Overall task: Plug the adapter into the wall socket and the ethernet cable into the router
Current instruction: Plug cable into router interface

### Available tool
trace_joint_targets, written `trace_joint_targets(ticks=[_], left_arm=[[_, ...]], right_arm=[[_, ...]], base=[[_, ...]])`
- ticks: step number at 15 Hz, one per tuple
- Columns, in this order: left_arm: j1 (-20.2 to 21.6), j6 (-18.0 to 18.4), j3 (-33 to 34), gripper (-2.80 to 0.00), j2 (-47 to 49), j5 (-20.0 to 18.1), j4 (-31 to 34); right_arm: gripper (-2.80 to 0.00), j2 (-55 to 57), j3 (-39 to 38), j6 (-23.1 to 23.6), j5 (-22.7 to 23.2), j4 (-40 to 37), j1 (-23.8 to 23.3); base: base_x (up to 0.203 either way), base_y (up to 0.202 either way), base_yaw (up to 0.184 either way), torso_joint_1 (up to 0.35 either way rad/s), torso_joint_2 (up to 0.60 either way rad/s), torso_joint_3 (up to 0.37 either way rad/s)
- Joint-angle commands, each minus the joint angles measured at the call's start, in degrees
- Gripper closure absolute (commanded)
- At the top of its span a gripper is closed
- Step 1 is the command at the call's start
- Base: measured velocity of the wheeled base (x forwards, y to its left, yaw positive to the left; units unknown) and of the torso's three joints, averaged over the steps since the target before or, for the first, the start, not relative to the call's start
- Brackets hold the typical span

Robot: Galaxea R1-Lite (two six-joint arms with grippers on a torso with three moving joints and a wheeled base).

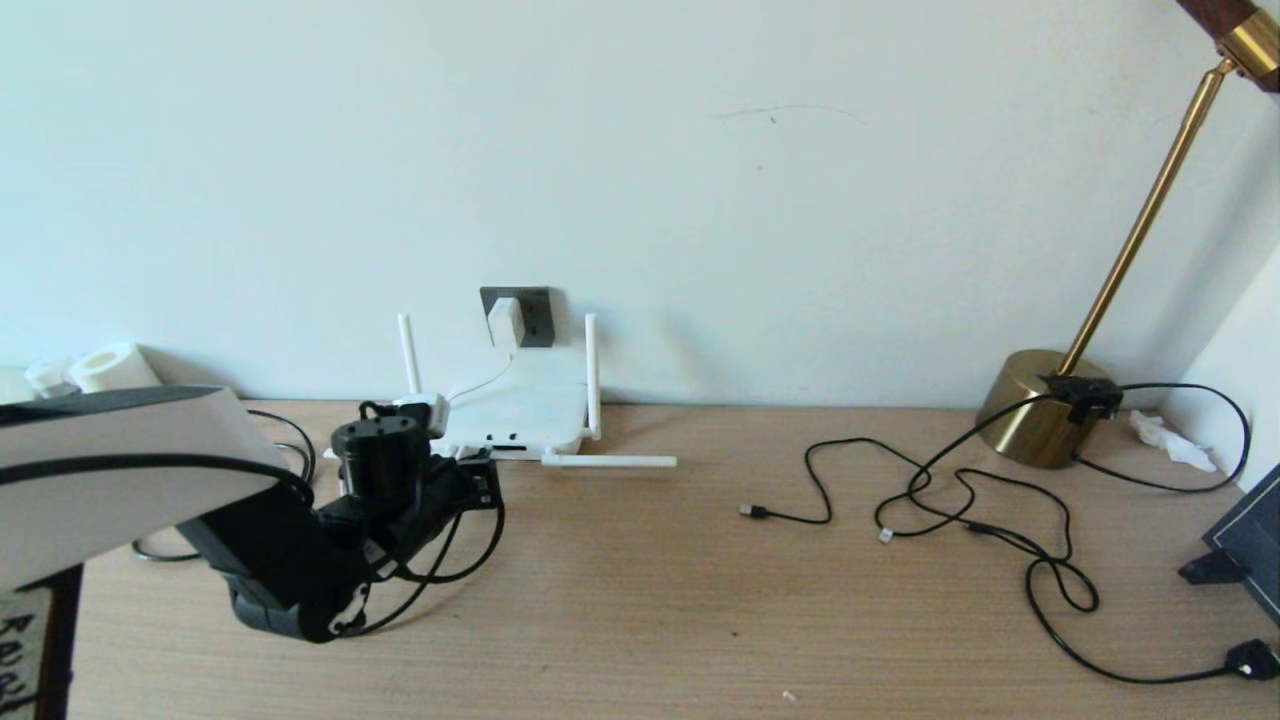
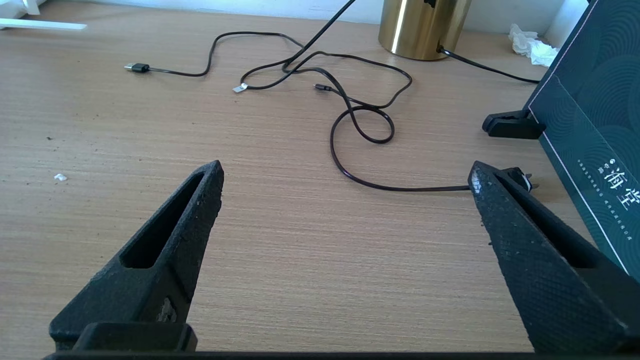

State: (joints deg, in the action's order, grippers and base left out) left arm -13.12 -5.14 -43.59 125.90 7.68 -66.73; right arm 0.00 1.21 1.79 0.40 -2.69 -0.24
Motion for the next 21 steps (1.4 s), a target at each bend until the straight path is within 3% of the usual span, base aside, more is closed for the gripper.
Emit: trace_joint_targets(ticks=[1,21], left_arm=[[-0.05,-0.04,0.0,0.0,-0.05,0.05,-0.42],[-0.07,-0.04,-0.09,0.0,0.13,0.05,-0.42]], right_arm=[[-2.8,0.09,0.02,0.05,0.04,-0.03,-0.02],[-2.8,0.09,-0.06,0.05,0.04,-0.03,0.06]], base=[[0.0,0.0,0.0,0.0,0.0,0.0],[0.0,0.0,0.0,0.0,0.0,0.0]])
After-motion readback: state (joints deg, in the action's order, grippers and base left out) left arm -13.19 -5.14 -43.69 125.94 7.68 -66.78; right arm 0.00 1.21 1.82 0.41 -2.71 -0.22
